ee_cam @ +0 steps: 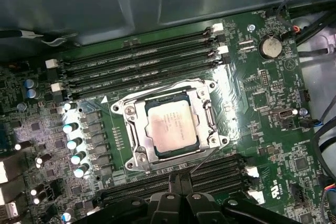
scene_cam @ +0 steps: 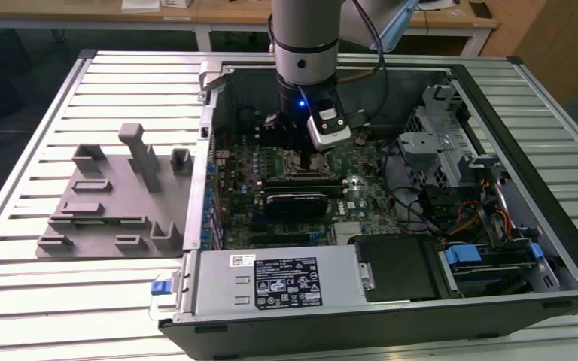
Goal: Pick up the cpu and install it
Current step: 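Install the second cpu locking lever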
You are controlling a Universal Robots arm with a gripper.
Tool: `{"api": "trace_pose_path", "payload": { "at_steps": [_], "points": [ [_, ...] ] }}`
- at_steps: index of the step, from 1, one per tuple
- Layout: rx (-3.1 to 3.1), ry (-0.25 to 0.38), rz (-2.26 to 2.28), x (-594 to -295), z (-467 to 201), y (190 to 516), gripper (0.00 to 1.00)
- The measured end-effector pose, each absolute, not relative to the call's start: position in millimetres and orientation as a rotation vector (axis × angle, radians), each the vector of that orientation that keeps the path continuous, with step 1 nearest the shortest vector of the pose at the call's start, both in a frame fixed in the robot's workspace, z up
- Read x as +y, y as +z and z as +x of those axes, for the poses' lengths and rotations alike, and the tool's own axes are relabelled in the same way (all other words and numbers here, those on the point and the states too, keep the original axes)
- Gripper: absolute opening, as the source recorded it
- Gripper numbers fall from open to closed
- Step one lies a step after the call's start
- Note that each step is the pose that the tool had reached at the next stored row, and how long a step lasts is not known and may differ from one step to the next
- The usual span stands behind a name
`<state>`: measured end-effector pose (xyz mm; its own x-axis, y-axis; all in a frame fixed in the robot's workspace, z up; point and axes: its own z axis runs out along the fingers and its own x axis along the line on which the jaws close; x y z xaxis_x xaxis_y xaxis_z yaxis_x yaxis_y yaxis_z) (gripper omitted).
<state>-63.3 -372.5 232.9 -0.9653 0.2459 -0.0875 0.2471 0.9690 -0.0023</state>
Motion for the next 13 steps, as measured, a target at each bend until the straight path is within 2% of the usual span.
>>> {"api": "trace_pose_path", "payload": {
  "at_steps": [13],
  "points": [
    [3.033, -0.020, 0.368, -373.0, -69.3, 230.0, 0.11]
  ]
}}
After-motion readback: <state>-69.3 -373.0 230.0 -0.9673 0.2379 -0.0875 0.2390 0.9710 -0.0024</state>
